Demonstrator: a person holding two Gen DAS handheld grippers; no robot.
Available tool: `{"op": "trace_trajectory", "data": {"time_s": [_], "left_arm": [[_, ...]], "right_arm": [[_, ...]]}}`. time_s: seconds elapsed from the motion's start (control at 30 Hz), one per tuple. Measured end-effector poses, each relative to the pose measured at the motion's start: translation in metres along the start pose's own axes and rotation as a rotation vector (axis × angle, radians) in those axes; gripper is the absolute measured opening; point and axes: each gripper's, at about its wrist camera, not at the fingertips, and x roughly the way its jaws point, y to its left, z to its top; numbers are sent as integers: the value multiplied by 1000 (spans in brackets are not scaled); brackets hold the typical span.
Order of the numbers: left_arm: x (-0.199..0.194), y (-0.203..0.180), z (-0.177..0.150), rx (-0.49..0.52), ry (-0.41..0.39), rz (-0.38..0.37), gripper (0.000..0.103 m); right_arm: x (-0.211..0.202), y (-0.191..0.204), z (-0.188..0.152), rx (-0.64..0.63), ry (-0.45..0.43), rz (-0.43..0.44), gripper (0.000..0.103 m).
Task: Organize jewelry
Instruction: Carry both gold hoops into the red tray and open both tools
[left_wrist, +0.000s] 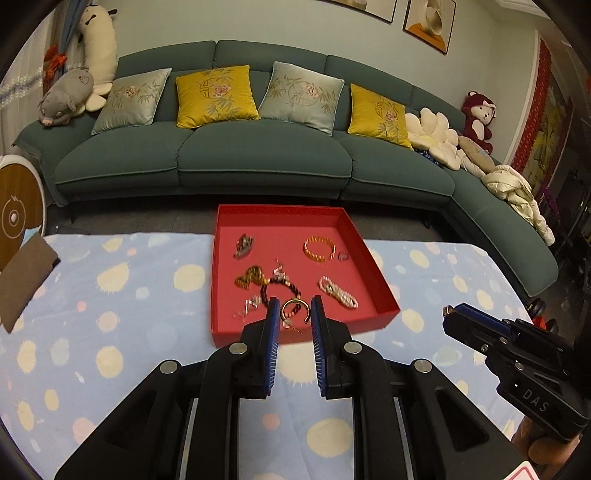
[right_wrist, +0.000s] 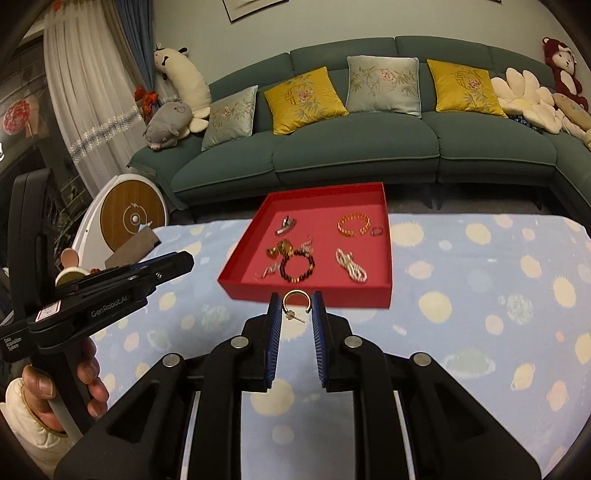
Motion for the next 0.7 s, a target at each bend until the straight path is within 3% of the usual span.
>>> {"op": "trace_trajectory", "data": {"time_s": [0.27, 0.47, 0.7], "left_arm": [[76, 17, 51, -32, 40, 48, 15], [128, 24, 61, -38, 88, 79, 15], [162, 22, 66, -28, 109, 93, 15]], "right_arm": [[72, -22, 60, 74, 21, 23, 16], [126, -43, 63, 129, 85, 28, 16], [161, -59, 61, 154, 107, 11, 16]]}}
